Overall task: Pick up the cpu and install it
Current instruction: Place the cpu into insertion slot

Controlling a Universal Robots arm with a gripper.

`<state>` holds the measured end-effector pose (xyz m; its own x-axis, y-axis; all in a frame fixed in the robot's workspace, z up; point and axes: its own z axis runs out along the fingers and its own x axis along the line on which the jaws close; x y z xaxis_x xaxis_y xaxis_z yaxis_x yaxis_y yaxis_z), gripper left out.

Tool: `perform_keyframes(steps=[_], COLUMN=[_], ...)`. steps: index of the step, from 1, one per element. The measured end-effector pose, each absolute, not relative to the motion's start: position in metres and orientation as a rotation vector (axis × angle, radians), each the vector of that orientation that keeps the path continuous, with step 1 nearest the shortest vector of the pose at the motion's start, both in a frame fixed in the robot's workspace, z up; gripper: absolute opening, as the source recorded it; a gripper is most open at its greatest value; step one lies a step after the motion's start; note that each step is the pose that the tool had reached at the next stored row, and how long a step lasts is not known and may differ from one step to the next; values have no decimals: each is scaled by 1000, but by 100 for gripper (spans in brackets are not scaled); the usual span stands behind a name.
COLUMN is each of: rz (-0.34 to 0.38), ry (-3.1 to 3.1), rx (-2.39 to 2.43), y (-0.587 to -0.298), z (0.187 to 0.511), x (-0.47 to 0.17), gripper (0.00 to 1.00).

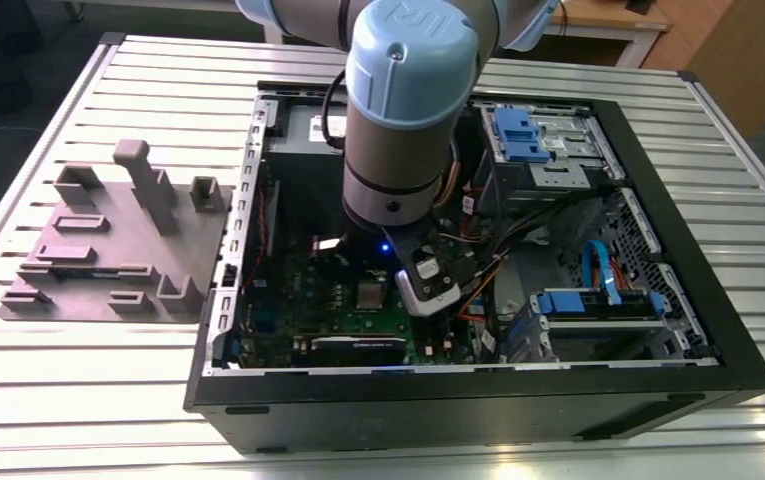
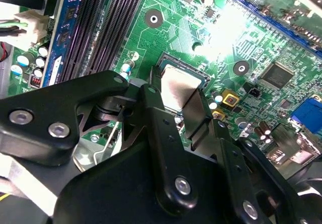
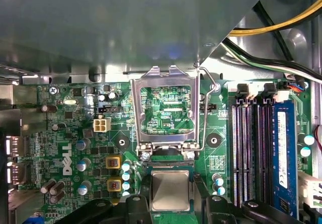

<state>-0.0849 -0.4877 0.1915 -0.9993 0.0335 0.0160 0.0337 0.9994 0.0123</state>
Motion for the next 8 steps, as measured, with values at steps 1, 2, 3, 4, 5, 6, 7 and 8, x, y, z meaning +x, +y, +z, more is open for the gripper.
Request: perform_keyframes(steps=[1, 2, 3, 4, 5, 6, 7, 8], rz=[-20, -20, -20, -20, -20, -20, -20, -20], ry=[-3125, -3125, -3125, -3125, -3125, -3125, -3125, -3125], rx=[-53, -53, -53, -53, -53, -52, -51, -50], y=[-488, -488, -488, -488, -488, -488, -488, -488], z=[192, 192, 192, 192, 192, 192, 192, 191], x=[-85, -85, -85, -85, -85, -85, -85, -85], gripper=[42, 42, 42, 42, 42, 42, 42, 42])
